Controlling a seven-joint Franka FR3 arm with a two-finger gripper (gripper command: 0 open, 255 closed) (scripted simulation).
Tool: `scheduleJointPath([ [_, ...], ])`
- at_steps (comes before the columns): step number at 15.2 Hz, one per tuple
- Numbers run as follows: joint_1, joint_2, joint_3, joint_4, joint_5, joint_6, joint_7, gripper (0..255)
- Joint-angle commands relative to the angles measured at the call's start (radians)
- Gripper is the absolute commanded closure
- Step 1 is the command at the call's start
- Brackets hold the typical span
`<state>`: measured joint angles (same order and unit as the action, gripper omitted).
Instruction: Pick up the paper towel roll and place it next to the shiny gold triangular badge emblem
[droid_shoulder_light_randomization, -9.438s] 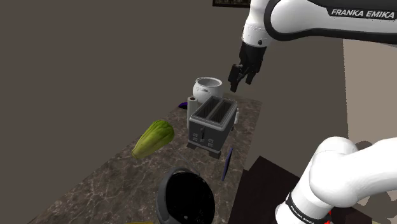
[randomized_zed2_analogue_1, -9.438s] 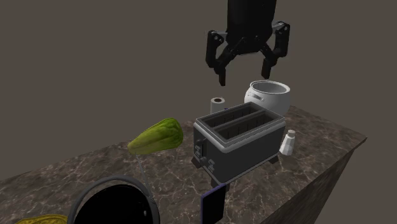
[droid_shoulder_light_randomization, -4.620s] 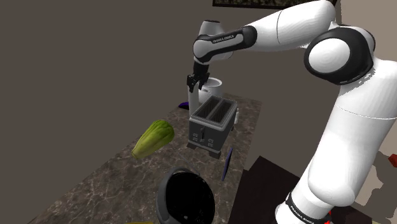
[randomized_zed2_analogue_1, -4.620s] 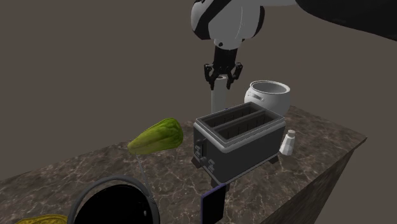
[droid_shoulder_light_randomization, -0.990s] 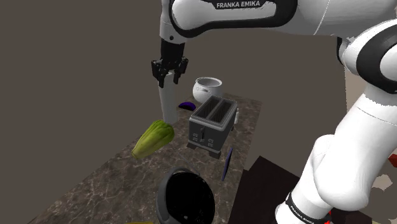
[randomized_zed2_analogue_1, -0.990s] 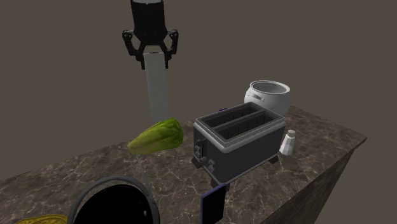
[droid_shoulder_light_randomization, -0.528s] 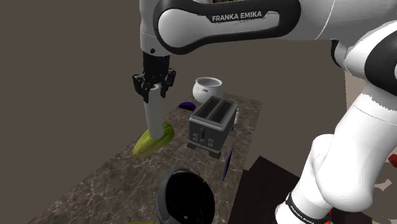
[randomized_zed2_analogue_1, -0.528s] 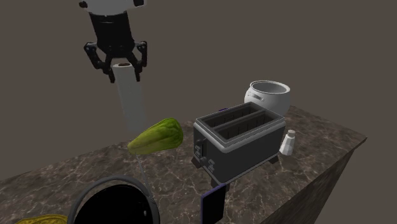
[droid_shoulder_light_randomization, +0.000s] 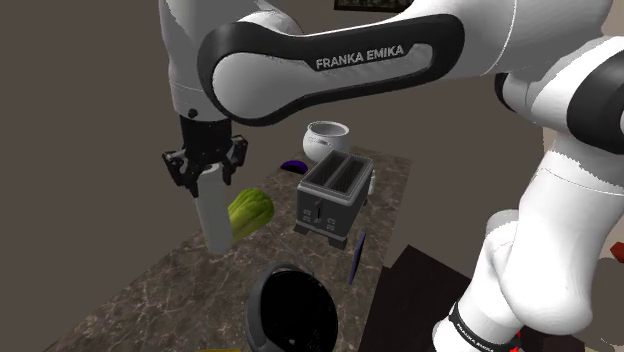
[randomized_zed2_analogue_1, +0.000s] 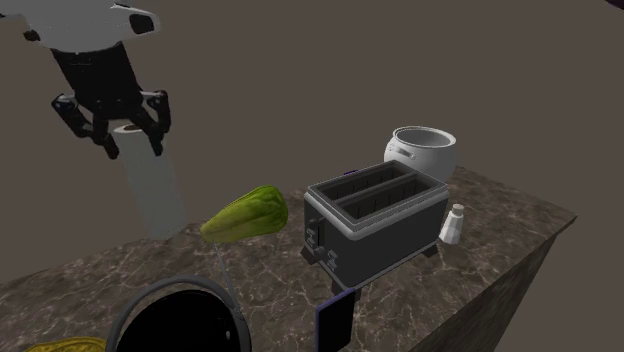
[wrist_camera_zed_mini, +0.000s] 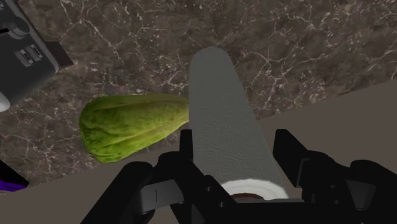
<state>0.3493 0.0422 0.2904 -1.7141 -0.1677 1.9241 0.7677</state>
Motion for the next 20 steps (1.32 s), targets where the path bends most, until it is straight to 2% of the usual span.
scheduleJointPath([
  [1,0.025,0.033,0.021,0.026,-0.02,-0.001,0.051,255],
  [11,0.182,0.247,0.096,0.22,-0.14,-0.042,0.292,255],
  [16,0.287,0.391,0.108,0.384,-0.206,-0.092,0.39,255],
  [20,0.386,0.531,0.105,0.567,-0.255,-0.154,0.448,255],
])
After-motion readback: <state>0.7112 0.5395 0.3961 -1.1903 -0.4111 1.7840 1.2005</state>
